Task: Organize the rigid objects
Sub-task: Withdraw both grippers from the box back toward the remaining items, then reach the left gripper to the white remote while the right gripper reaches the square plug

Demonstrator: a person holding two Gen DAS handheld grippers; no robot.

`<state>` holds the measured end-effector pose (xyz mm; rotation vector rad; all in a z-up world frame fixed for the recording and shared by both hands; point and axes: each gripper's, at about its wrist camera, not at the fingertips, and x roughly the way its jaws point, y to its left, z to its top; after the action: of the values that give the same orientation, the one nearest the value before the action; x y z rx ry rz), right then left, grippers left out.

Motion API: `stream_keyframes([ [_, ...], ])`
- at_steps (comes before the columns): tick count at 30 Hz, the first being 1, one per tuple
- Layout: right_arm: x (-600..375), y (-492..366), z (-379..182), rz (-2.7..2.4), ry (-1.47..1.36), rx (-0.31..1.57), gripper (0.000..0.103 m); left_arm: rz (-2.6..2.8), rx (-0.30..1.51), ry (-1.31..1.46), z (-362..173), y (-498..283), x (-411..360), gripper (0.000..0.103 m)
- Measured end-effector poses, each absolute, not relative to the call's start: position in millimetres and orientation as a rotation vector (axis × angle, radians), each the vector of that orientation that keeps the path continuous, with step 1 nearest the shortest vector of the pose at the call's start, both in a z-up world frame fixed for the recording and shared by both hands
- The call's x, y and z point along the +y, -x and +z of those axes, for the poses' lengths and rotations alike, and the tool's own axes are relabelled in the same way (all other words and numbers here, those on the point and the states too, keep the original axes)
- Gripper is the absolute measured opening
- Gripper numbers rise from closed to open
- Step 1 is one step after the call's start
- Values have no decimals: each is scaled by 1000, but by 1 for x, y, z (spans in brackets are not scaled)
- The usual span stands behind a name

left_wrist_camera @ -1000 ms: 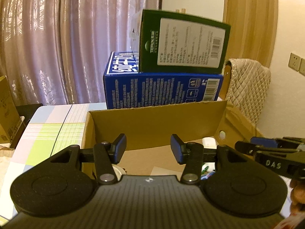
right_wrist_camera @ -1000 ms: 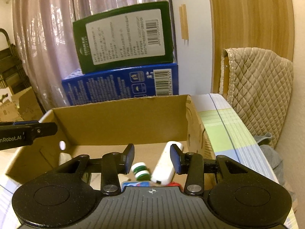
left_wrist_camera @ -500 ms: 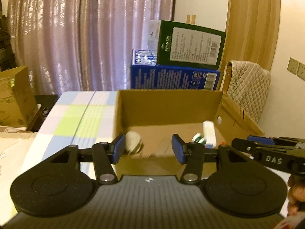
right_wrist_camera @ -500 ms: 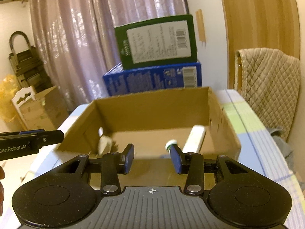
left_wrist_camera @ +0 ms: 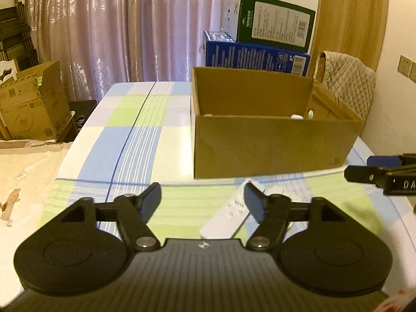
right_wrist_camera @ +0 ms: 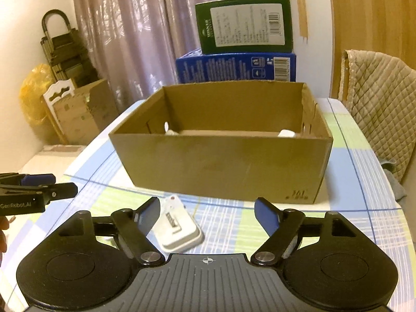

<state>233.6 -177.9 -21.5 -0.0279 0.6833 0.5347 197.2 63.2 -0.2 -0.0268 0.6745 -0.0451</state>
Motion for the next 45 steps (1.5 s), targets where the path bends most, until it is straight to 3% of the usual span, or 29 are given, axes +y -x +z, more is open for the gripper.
stream_keyframes([
  [3, -174, -227, -26, 546, 71, 689, 77, -55, 673, 39, -5, -188, 66, 80],
  [12, -163, -221, -40, 569, 140, 713, 78, -57, 692, 36, -18, -178, 74, 87],
  [45, -109, -271, -108, 770, 310, 840, 78, -277, 753, -204, -50, -231, 60, 88],
])
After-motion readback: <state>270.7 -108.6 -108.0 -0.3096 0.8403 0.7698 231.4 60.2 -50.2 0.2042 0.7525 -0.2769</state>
